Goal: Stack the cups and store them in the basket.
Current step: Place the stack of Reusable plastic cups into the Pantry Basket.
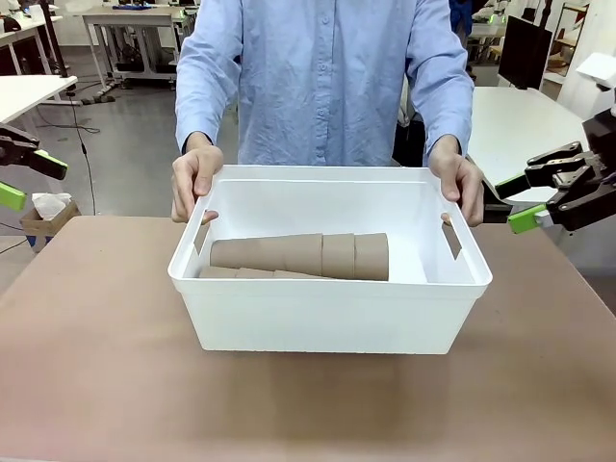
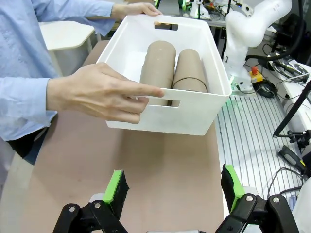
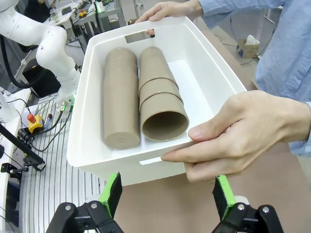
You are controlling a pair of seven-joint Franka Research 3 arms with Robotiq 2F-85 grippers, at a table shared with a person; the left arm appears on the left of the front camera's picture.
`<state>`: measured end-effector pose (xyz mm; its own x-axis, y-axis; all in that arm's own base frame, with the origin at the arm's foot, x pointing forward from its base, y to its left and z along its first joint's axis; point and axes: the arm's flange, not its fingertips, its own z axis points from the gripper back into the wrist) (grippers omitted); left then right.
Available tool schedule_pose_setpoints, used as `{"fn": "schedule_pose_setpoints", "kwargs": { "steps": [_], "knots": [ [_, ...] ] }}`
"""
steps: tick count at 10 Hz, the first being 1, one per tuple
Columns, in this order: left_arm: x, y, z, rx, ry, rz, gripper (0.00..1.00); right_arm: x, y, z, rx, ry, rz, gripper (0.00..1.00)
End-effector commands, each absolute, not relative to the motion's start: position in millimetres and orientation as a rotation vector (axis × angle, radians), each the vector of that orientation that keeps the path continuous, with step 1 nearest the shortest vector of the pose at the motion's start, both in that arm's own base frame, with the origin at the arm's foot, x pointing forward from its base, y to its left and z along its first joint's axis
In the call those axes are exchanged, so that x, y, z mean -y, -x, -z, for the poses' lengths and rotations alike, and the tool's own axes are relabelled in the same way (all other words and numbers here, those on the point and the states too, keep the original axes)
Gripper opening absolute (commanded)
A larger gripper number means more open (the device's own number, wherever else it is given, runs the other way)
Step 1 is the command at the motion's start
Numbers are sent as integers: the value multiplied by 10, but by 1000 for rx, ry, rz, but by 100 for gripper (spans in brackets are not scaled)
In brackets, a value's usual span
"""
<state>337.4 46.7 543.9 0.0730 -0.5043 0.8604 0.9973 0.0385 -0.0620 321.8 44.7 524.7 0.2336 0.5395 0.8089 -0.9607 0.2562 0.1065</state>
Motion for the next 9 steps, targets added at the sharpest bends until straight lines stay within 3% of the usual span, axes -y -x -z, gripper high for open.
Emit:
{"fn": "schedule_pose_setpoints", "kwargs": {
  "steps": [1,9],
  "knots": [
    [-465,-3365,-5474,786,843,1348,100,-438,-3245,-5252,760,-709,-1167,100],
    [-465,-3365,-5474,786,843,1348,100,-438,-3245,-5252,760,-709,-1167,100]
  ]
}}
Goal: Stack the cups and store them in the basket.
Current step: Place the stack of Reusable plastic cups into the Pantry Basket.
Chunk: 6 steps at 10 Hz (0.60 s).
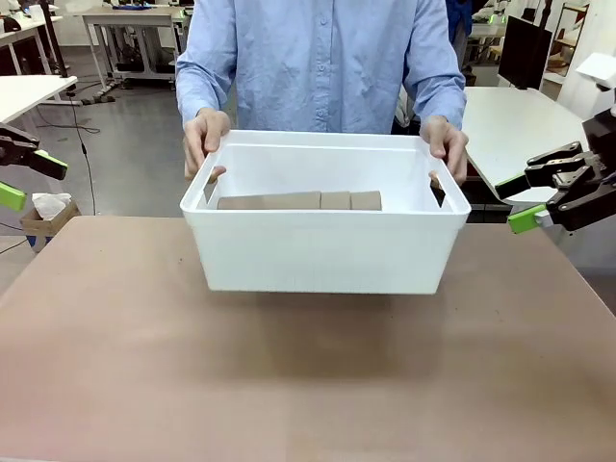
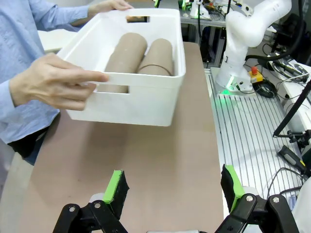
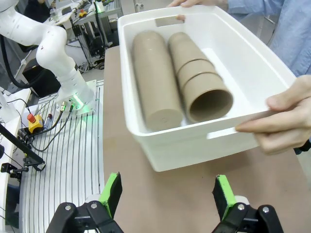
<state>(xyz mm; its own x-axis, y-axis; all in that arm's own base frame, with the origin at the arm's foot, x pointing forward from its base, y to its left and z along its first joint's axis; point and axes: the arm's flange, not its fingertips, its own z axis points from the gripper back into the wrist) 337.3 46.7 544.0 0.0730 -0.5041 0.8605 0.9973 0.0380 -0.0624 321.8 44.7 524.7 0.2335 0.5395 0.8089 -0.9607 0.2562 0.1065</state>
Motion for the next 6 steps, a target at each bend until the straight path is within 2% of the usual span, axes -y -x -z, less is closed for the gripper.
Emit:
{"fn": "schedule_pose_setpoints", "kwargs": {
  "steps": [1,6],
  "knots": [
    [-465,-3365,-5474,786,843,1348,100,-438,-3245,-5252,760,-709,-1167,100],
    [-465,-3365,-5474,786,843,1348,100,-438,-3245,-5252,760,-709,-1167,100]
  ]
}}
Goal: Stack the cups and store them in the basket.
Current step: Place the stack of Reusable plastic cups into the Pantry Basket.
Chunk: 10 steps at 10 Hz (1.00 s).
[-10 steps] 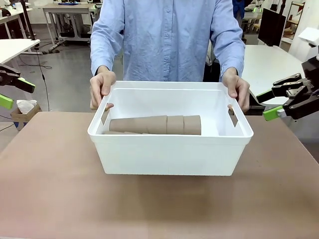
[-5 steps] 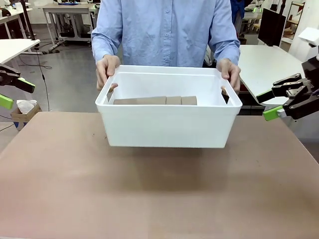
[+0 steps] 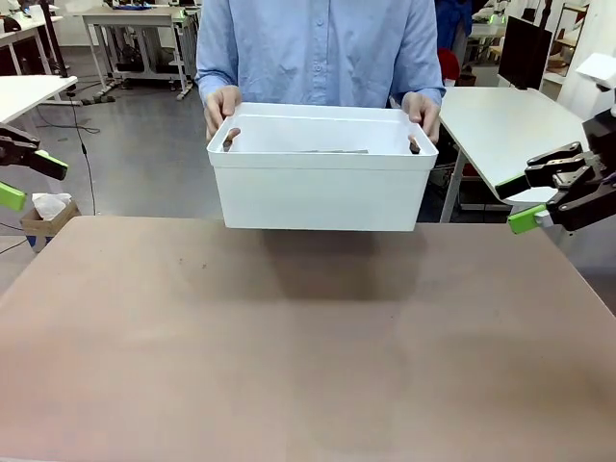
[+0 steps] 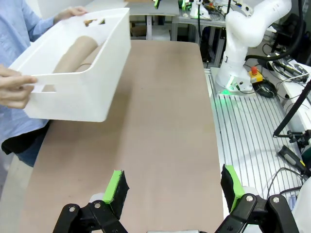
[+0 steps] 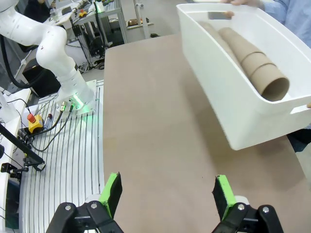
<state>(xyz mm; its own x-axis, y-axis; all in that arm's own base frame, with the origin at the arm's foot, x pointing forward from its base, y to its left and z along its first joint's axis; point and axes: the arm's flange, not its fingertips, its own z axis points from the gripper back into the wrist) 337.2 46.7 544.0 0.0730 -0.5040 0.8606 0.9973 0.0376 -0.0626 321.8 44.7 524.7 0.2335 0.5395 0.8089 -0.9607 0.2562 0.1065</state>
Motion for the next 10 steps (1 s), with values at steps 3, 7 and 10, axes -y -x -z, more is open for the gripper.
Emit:
{"fn": "schedule_pose_setpoints", "kwargs": {
  "steps": [3,7,10],
  "knots": [
    [-465,-3365,-5474,786,843,1348,100,-438,-3245,-5252,760,-709,-1167,100],
    [-465,-3365,-5474,786,843,1348,100,-438,-3245,-5252,760,-709,-1167,100],
    [-465,-3365,-5474,786,843,1348,100,-438,-3245,-5252,760,-709,-1167,100]
  ]
}}
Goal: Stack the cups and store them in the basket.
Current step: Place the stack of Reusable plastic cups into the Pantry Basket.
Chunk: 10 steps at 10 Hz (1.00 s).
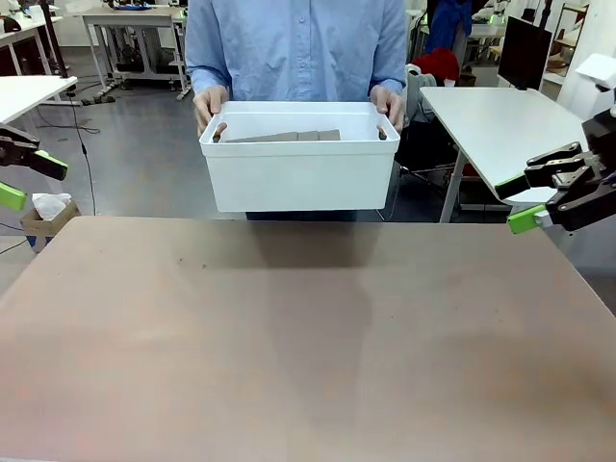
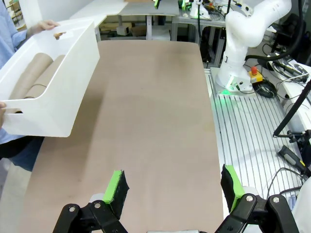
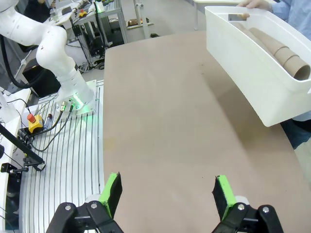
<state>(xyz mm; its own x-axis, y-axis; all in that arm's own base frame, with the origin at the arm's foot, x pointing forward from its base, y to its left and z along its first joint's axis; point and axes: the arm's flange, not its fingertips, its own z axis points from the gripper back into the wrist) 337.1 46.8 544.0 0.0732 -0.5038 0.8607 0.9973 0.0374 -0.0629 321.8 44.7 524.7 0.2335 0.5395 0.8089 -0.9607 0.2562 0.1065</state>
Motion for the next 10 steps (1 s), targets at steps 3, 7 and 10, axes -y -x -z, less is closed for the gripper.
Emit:
{"fn": "schedule_pose_setpoints", "kwargs": {
  "steps": [3,7,10],
  "knots": [
    [-465,-3365,-5474,786,843,1348,100,-438,-3245,-5252,760,-709,-1167,100],
    [-465,-3365,-5474,786,843,1348,100,-438,-3245,-5252,760,-709,-1167,100],
    [-465,-3365,-5474,786,843,1348,100,-438,-3245,-5252,760,-709,-1167,100]
  ]
}}
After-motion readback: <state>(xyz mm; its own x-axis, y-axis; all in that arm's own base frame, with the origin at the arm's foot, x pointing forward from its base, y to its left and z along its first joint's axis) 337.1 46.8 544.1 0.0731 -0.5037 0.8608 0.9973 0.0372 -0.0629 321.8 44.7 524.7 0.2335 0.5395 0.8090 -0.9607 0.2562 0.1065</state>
